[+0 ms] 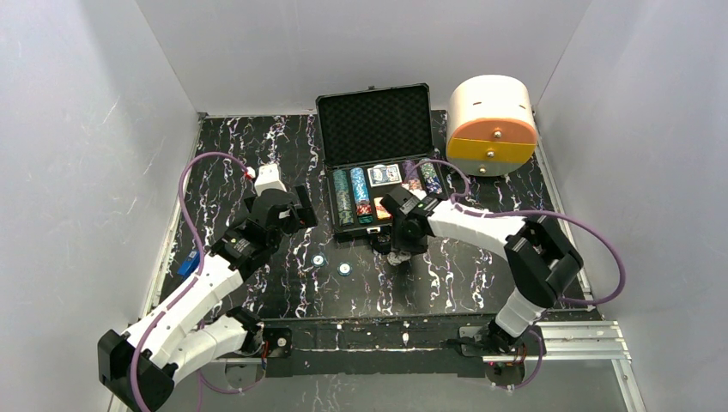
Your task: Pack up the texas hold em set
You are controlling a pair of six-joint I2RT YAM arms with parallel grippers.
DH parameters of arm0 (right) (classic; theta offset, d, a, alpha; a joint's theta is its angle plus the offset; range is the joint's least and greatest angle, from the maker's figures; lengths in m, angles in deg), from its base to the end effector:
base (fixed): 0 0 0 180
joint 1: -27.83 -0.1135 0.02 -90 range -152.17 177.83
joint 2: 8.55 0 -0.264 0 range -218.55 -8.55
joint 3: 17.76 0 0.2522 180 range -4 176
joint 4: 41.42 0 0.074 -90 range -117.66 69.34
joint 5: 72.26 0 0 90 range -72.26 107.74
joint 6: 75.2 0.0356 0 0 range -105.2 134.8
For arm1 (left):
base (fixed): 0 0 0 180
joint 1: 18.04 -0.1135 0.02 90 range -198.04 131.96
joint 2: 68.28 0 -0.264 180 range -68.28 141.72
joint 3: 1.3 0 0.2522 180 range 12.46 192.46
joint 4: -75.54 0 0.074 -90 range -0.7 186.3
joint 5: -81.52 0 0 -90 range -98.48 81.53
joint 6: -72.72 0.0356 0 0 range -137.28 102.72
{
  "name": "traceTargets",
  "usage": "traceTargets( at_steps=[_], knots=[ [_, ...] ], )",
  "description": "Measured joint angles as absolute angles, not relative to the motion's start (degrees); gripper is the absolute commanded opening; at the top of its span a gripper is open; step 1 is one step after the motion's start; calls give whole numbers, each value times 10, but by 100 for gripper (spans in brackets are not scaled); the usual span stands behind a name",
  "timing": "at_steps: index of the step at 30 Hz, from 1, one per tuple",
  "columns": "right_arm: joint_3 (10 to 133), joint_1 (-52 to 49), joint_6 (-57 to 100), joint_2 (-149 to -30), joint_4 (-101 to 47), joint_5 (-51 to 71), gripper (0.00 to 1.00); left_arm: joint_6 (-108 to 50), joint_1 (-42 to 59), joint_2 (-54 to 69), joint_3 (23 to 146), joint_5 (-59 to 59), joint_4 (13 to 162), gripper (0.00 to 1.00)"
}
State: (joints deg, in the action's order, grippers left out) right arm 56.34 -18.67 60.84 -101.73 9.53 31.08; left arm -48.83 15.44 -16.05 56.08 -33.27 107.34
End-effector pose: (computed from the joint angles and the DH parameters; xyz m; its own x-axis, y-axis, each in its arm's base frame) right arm 0.2194 0.2193 0.1925 -0.9181 0.0500 -0.3932 0.0134 0.9954 0.0953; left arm 0.1788 -0.1004 0.2971 -0.4173 -0.2935 -0.8601 -0.0353 0.9509 -0.3074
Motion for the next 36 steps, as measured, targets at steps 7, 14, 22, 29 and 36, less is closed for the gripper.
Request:
traceTargets(
  at_steps=[7,14,22,29,36],
  knots=[
    [580,-217,612,-1046,94,311,44,-488,154,-167,561,-339,1075,92],
    [604,-217,607,-1079,91,310,53,-488,154,-167,561,-342,1076,92],
    [607,-222,600,-1081,86,311,74,-486,154,-168,560,-346,1076,92],
    [606,-227,598,-1081,82,312,74,-486,154,-167,560,-346,1077,93],
    [598,-232,601,-1094,69,317,63,-484,154,-167,560,-346,1077,93]
  ],
)
